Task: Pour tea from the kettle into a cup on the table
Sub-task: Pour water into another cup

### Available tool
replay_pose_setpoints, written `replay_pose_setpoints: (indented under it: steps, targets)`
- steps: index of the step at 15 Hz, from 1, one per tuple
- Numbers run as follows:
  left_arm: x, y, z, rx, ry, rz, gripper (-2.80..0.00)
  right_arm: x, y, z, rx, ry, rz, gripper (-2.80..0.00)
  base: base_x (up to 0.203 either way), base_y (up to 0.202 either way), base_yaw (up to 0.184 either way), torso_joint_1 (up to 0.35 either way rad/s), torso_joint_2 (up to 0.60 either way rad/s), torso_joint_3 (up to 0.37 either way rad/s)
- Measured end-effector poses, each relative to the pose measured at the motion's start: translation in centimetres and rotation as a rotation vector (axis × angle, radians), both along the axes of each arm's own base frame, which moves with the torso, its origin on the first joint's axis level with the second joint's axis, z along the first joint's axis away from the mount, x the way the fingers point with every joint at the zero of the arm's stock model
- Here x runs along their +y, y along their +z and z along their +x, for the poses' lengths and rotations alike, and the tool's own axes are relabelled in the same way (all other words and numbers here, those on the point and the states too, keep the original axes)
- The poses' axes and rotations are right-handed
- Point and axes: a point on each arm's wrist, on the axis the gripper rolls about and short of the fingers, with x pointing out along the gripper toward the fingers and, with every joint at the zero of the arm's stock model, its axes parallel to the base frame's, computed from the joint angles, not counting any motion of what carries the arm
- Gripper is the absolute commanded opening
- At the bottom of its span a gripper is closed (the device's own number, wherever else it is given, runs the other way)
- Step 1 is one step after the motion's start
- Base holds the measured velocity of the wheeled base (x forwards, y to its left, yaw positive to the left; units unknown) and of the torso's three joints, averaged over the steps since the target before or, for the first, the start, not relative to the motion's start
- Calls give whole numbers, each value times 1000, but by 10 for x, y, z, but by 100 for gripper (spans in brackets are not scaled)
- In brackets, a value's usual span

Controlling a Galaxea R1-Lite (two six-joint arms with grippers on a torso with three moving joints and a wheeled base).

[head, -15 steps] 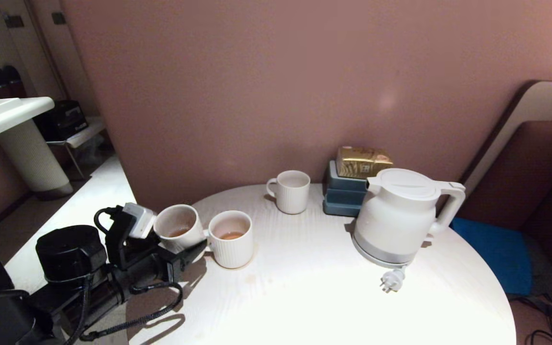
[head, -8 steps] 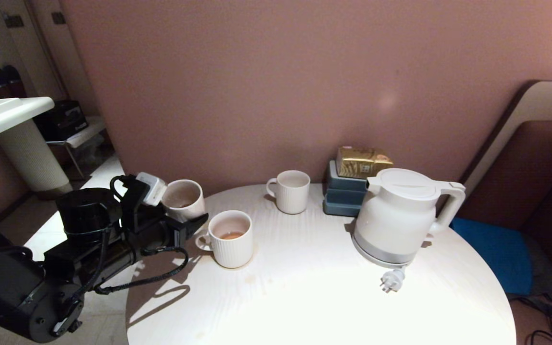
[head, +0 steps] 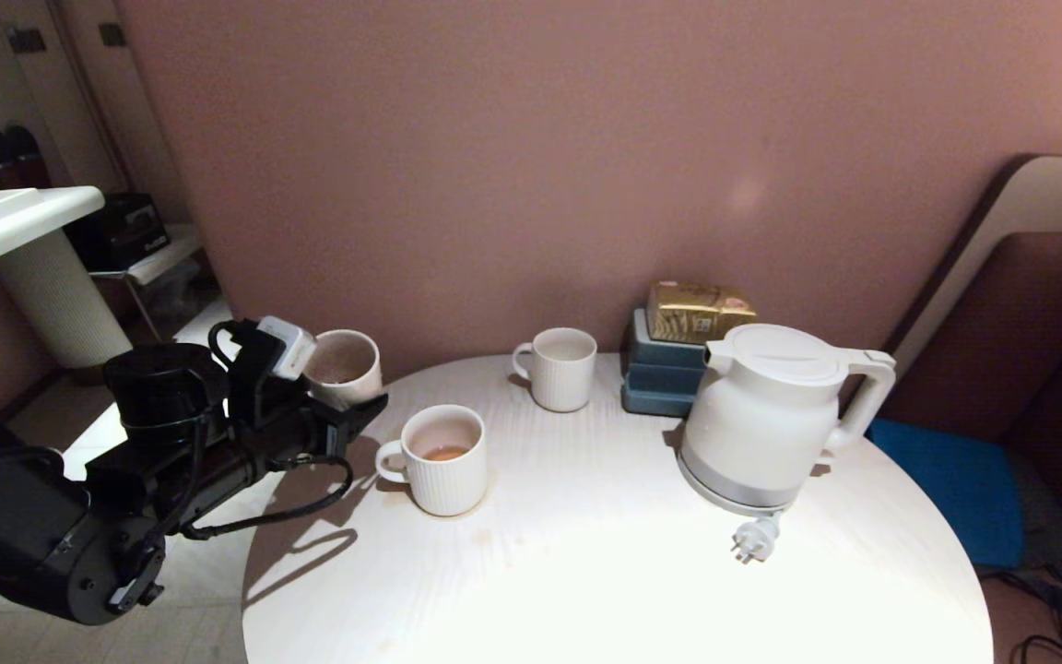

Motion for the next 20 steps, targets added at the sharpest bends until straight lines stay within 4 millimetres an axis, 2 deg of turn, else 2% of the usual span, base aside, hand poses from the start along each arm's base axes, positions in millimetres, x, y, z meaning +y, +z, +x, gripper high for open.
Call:
replay_pose_setpoints:
  steps: [5, 11, 20]
  targets:
    - [1, -7, 7, -18, -2, 94, -280, 0, 0, 0, 0, 0, 0, 0, 0, 0, 0, 0, 0, 0]
    - [-1, 11, 24, -49, 53, 163, -280, 0, 0, 0, 0, 0, 1, 0, 0, 0, 0, 0, 0, 0]
    - [-13, 23, 33, -109, 75, 299, -280, 0, 0, 0, 0, 0, 0, 0, 0, 0, 0, 0, 0, 0]
